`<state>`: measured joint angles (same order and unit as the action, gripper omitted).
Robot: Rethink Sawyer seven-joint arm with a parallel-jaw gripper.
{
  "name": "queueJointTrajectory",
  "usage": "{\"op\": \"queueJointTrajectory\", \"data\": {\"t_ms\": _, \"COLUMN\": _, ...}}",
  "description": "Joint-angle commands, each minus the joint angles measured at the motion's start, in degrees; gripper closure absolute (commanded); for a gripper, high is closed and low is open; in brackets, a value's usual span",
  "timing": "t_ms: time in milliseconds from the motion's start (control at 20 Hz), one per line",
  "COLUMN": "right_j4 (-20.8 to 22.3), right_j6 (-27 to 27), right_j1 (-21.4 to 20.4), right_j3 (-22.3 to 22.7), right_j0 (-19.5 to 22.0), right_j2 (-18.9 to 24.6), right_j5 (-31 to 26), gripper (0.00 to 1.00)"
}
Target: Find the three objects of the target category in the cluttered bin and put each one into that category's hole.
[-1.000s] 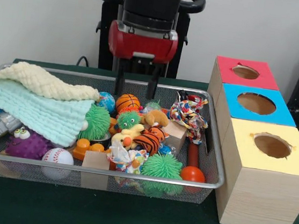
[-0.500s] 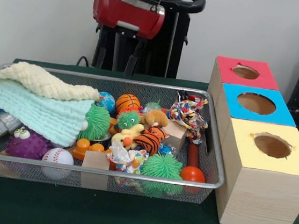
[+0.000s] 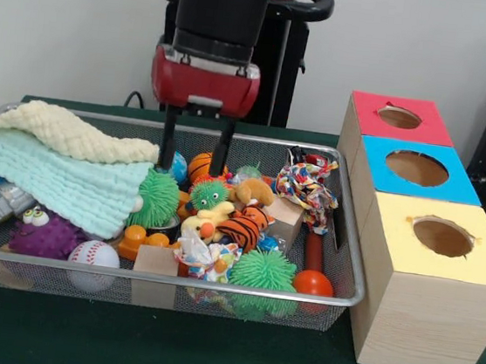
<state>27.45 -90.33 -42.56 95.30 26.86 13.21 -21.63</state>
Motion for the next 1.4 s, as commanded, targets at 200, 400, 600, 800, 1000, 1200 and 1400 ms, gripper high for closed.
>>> {"op": "queueJointTrajectory", "data": {"t_ms": 200, "right_j4": -0.6, "right_j6": -5.2, "right_j1": 6.5, "right_j3": 6.5, "right_j0": 1.2, "right_j2": 5.1, "right_j5": 4.7, "gripper": 0.00}}
{"op": "queueJointTrajectory", "data": {"t_ms": 400, "right_j4": 1.1, "right_j6": -13.7, "right_j1": 5.0, "right_j3": 2.8, "right_j0": -9.5, "right_j2": -8.6, "right_j5": 2.4, "gripper": 0.00}}
{"op": "queueJointTrajectory", "data": {"t_ms": 600, "right_j4": 0.0, "right_j6": -15.6, "right_j1": 6.8, "right_j3": 0.7, "right_j0": -13.1, "right_j2": -13.7, "right_j5": 4.1, "gripper": 0.00}}
{"op": "queueJointTrajectory", "data": {"t_ms": 800, "right_j4": -1.2, "right_j6": -20.2, "right_j1": 9.3, "right_j3": -2.5, "right_j0": -19.3, "right_j2": -22.5, "right_j5": 6.1, "gripper": 0.00}}
{"op": "queueJointTrajectory", "data": {"t_ms": 1000, "right_j4": -3.7, "right_j6": -24.4, "right_j1": 10.4, "right_j3": -3.2, "right_j0": -24.5, "right_j2": -30.4, "right_j5": 7.0, "gripper": 0.00}}
{"op": "queueJointTrajectory", "data": {"t_ms": 1200, "right_j4": -5.5, "right_j6": -22.3, "right_j1": 10.8, "right_j3": -1.9, "right_j0": -23.2, "right_j2": -28.6, "right_j5": 9.4, "gripper": 0.00}}
{"op": "queueJointTrajectory", "data": {"t_ms": 1400, "right_j4": -5.5, "right_j6": -21.9, "right_j1": 11.0, "right_j3": -1.6, "right_j0": -23.5, "right_j2": -28.6, "right_j5": 10.1, "gripper": 0.00}}
